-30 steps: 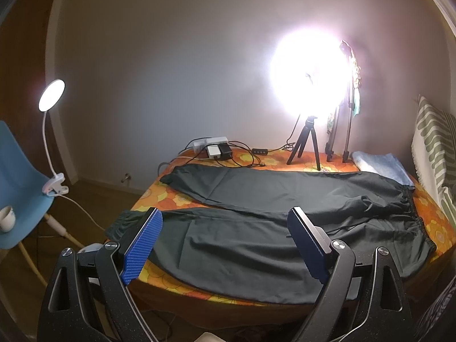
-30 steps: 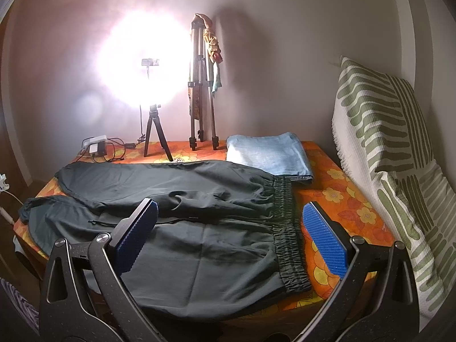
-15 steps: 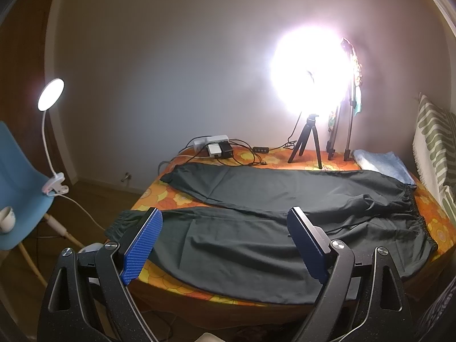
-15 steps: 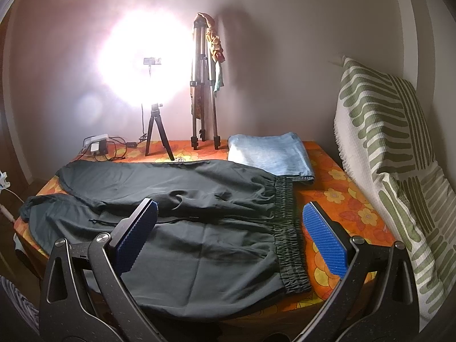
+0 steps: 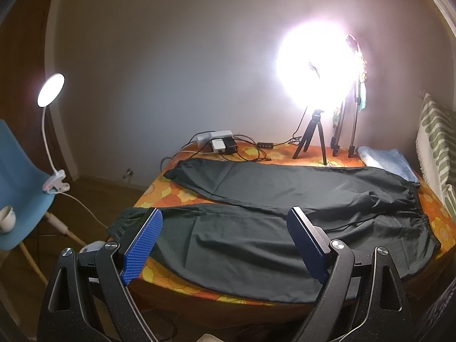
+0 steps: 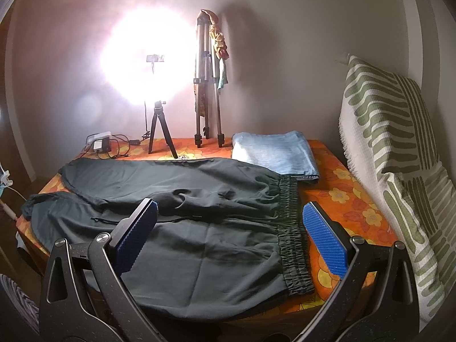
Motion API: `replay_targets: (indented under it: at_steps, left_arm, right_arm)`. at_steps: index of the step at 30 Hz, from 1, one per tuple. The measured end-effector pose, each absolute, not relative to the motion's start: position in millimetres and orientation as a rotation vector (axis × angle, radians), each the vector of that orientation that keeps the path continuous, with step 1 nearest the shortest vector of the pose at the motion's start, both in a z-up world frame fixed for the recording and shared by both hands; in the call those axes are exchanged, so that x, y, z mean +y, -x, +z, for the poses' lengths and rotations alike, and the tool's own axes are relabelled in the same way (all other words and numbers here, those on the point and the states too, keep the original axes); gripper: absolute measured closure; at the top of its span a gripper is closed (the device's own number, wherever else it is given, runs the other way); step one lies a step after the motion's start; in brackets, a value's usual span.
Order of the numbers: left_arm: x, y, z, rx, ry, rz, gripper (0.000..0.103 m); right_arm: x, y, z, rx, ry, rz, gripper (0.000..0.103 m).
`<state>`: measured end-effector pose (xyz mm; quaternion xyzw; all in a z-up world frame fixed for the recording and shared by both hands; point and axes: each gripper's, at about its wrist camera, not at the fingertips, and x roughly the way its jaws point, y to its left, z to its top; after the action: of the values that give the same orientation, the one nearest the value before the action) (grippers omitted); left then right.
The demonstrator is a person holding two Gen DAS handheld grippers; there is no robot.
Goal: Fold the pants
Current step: 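Move the left tool to the waistband while the right tool reaches the trouser leg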
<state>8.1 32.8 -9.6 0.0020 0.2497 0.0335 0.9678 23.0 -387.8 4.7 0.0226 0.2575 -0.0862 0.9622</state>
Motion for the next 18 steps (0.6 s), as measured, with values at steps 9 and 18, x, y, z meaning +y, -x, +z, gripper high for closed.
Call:
replay_targets:
  at_steps: [9, 18]
  left_arm:
    - [45.3, -26.8, -11.4, 0.551, 0.009, 0.081, 0.014]
    - [67.9, -68.7, -8.2, 0.620, 0.028, 0.097, 0.021]
  right_arm:
    - [-387.8, -40.9, 5.6, 0.530, -0.011, -0.144, 0.000]
    - [-390.0, -80.0, 8.7, 0.519, 0.029, -0.056, 0.000]
